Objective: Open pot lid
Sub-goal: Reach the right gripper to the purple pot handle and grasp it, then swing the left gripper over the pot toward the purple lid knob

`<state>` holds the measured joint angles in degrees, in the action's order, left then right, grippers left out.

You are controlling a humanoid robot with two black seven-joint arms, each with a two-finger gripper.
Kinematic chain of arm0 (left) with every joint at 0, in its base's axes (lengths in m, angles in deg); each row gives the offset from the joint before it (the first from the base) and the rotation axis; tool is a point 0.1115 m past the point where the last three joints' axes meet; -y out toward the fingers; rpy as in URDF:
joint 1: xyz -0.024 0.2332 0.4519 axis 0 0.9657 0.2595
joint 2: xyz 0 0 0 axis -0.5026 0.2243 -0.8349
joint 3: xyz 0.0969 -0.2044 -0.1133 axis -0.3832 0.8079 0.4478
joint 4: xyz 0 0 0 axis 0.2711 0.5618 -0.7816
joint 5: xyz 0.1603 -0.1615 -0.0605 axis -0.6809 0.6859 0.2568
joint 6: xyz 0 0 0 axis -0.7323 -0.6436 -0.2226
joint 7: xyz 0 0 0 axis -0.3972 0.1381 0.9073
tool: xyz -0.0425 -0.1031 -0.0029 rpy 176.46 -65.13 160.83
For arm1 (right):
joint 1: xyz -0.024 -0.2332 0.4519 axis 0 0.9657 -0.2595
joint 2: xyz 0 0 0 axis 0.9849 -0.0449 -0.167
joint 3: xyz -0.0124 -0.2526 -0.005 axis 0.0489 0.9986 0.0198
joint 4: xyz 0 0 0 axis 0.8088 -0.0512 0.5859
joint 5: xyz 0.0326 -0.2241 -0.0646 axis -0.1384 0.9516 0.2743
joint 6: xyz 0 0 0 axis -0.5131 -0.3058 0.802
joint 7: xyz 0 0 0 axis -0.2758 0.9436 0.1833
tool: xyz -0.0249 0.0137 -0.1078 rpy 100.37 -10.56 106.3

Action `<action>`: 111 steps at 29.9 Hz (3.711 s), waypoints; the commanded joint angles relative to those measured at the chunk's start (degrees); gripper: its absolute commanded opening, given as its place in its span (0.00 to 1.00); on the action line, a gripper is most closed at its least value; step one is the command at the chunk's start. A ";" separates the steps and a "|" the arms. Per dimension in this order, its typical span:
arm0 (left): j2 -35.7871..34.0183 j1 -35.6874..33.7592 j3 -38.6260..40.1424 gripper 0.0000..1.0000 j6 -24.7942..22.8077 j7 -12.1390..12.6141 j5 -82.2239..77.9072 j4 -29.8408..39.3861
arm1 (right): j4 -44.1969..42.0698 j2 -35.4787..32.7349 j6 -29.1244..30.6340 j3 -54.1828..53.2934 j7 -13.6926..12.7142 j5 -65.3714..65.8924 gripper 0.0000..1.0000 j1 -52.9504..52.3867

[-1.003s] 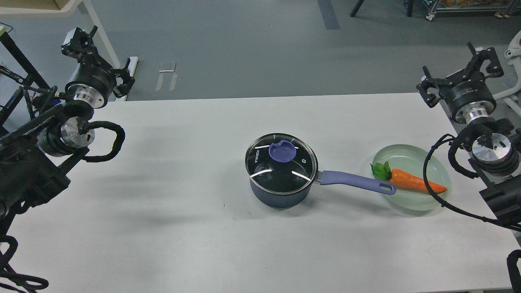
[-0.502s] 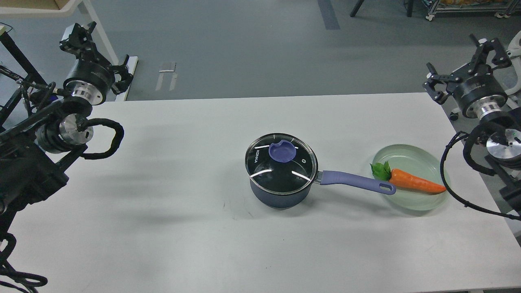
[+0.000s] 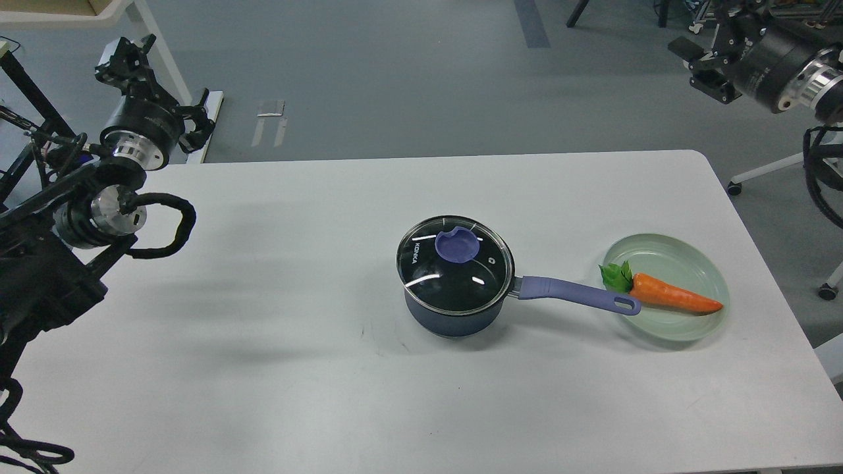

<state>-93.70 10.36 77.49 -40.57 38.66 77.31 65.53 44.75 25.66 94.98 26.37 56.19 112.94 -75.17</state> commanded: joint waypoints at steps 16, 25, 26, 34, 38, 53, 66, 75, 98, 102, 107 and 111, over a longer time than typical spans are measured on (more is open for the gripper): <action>-3.21 0.16 -0.12 0.99 -1.70 0.24 -0.44 1.48 | 23.96 -1.90 -0.47 39.06 1.12 58.31 0.93 -21.09; -3.21 -0.19 -0.12 0.99 -1.70 0.24 -0.44 1.48 | 25.02 -0.85 -2.58 44.34 4.98 73.12 0.80 -17.76; -3.30 -0.19 -0.12 0.99 -1.70 0.24 -0.44 1.48 | 25.02 -0.41 -2.58 44.34 5.86 73.21 0.80 -17.49; -4.00 -0.19 -0.82 0.99 -1.70 0.33 -0.52 1.48 | 24.14 1.61 -2.58 44.52 6.31 74.00 0.77 -14.77; -3.65 -0.28 -1.17 0.99 -1.70 0.33 -0.52 1.56 | 22.47 2.05 -2.58 44.61 6.22 74.27 0.75 -13.71; -3.83 -0.63 -1.17 0.99 -0.92 0.33 -3.77 3.41 | 22.03 2.23 -2.23 44.61 4.02 74.88 0.58 -13.62; -3.65 -6.94 -6.17 0.99 -1.09 3.75 -24.32 8.50 | 22.30 1.79 -2.14 44.61 4.11 74.09 0.36 -13.62; -3.56 -11.44 -11.46 0.99 -0.65 4.02 -51.56 17.72 | 22.30 2.23 -2.05 44.52 4.37 73.65 0.29 -13.80; 4.17 -12.14 -23.40 0.98 8.14 4.02 -112.14 22.22 | 22.91 3.02 -2.23 44.34 5.16 73.39 0.20 -14.15; 6.45 -11.97 -25.17 0.98 9.89 4.11 -112.23 20.99 | 22.82 3.11 -2.31 44.17 5.60 73.39 0.19 -14.33; 8.21 -11.44 -26.22 0.98 10.16 4.20 -112.50 20.02 | 22.82 3.19 -2.40 44.17 5.78 73.39 0.19 -14.41; 9.36 -11.44 -29.47 0.98 12.18 4.20 -112.58 18.35 | 23.26 3.81 -2.40 44.34 5.78 73.48 0.20 -14.41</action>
<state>-85.00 -1.16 50.09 -29.79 42.85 -35.19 84.94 67.62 28.93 92.57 70.54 61.95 186.32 -89.58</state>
